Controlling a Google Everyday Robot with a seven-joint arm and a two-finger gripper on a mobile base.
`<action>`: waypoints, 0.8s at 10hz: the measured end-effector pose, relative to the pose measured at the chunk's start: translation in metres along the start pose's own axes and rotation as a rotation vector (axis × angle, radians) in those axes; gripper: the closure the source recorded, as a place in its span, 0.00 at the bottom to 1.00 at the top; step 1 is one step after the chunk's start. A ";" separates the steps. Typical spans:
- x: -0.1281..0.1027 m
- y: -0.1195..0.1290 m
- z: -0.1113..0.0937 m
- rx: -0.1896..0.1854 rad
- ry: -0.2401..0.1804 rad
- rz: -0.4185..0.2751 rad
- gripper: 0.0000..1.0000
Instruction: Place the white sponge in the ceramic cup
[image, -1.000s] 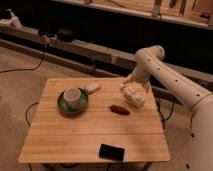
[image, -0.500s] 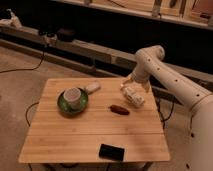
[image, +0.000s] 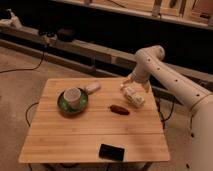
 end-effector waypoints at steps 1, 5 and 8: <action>0.000 0.000 0.000 0.000 0.000 0.000 0.20; 0.000 0.000 0.000 0.000 0.001 0.001 0.20; 0.023 -0.012 0.001 0.009 0.056 0.064 0.20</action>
